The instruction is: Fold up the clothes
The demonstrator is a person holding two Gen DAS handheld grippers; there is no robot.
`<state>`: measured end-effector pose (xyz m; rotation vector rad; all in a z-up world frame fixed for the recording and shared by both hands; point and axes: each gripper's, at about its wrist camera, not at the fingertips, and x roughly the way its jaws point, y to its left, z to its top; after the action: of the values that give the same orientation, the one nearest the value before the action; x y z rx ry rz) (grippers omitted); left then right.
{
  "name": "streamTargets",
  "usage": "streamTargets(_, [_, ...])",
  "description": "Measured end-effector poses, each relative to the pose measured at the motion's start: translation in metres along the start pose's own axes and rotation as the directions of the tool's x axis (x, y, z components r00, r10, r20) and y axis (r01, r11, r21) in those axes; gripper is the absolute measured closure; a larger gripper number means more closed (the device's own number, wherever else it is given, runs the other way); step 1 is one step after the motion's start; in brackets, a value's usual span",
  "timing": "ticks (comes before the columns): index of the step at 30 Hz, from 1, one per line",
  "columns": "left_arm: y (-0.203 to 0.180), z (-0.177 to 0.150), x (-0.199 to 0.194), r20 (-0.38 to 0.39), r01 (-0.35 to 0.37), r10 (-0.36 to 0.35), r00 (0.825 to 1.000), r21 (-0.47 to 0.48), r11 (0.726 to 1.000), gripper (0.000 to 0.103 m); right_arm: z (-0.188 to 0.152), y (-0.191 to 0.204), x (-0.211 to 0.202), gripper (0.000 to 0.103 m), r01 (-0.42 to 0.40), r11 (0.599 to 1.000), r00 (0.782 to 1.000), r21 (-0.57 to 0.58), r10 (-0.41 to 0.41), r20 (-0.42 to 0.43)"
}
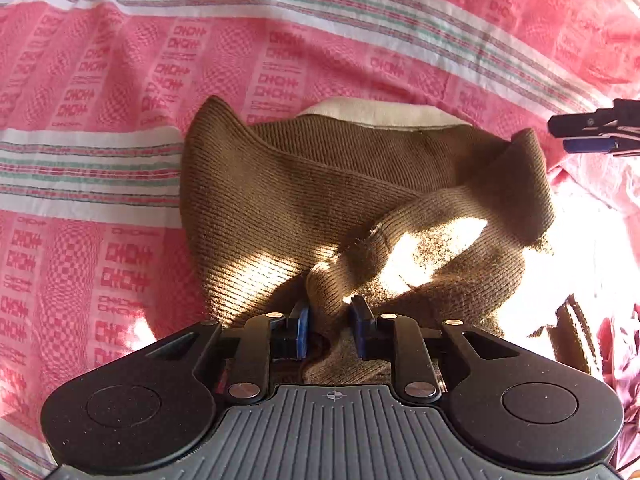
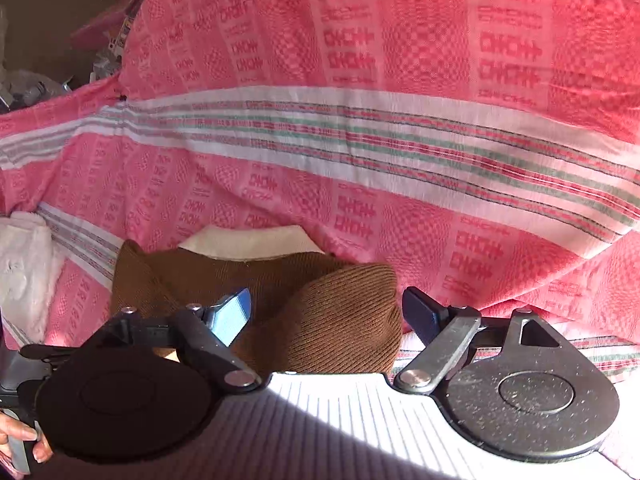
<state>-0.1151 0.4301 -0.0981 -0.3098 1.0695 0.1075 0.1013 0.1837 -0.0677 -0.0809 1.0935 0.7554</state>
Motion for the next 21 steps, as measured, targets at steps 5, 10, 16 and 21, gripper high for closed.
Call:
streamTargets(5, [0.005,-0.006,-0.001,0.034,0.018,-0.017,0.999,-0.030,0.999,0.064,0.006,0.019,0.052,0.017,0.097,0.990,0.987,-0.099,-0.109,-0.117])
streamTargets(10, [0.003,-0.008,-0.002,0.041,0.006,-0.005,0.999,-0.026,1.000,0.067,0.005,0.033,0.072,0.065,0.191,0.961,0.969,-0.202,-0.217,-0.118])
streamTargets(16, [0.004,0.003,0.002,0.024,-0.049,0.049,0.998,-0.004,0.999,0.088,0.012,-0.014,0.051,0.089,0.257,0.962,0.958,-0.096,-0.267,-0.107])
streamTargets(21, [0.000,0.010,0.008,0.014,-0.073,0.073,0.997,0.040,0.997,0.082,0.017,-0.002,0.068,0.085,0.309,0.942,0.943,-0.130,-0.321,-0.085])
